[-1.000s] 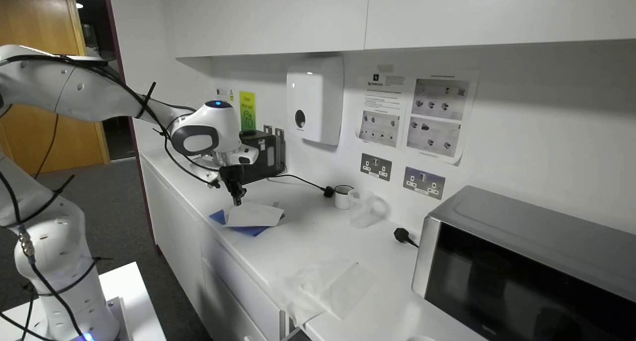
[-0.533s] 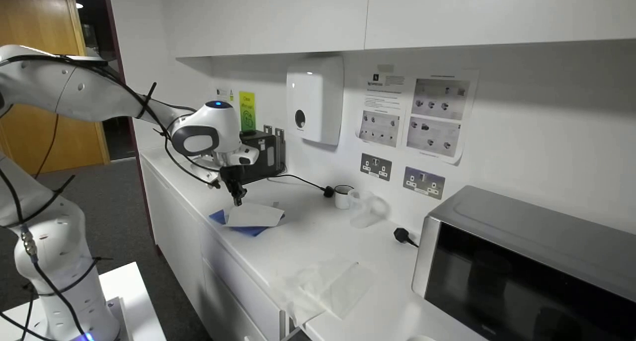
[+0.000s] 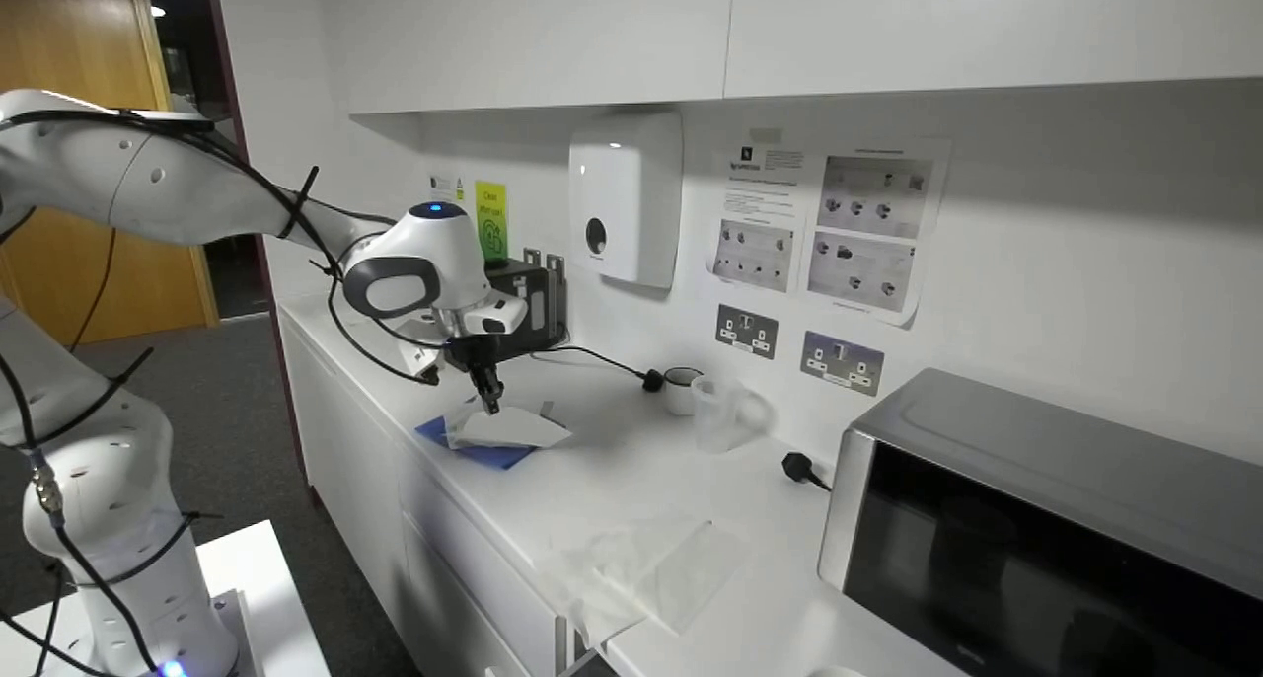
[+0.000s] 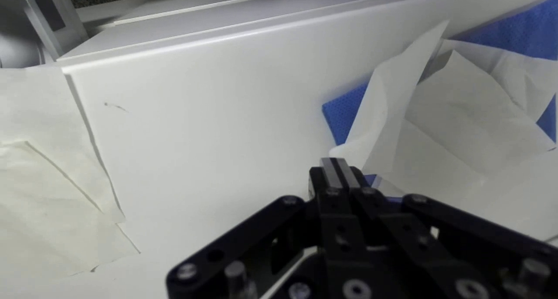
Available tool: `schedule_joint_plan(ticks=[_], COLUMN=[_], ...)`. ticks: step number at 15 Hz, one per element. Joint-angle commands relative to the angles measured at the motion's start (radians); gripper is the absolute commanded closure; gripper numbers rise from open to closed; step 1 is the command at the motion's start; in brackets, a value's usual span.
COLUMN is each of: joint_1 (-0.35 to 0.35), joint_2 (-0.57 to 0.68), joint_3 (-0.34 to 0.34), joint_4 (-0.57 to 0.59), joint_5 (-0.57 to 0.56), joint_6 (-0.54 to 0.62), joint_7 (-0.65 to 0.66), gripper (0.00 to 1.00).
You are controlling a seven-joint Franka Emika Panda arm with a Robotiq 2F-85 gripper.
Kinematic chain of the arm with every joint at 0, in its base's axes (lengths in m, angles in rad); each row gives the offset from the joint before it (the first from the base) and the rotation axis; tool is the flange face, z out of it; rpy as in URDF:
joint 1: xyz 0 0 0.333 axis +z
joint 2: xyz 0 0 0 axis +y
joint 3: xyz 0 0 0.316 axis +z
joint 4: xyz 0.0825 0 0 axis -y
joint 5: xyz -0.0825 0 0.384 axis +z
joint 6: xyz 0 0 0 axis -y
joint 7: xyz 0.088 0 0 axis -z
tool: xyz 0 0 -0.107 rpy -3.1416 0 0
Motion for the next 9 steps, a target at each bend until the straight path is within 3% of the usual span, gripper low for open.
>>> schedule_joint_plan(ticks=[1, 9], joint_1=[-0.037, -0.143], joint_2=[0.047, 0.09], joint_3=[-0.031, -0.101], joint_4=[0.03, 0.086], joint_5=[-0.023, -0.059], joint_6=[0.049, 0.082], joint_7=[0.024, 0.079], gripper=[1.0, 1.0])
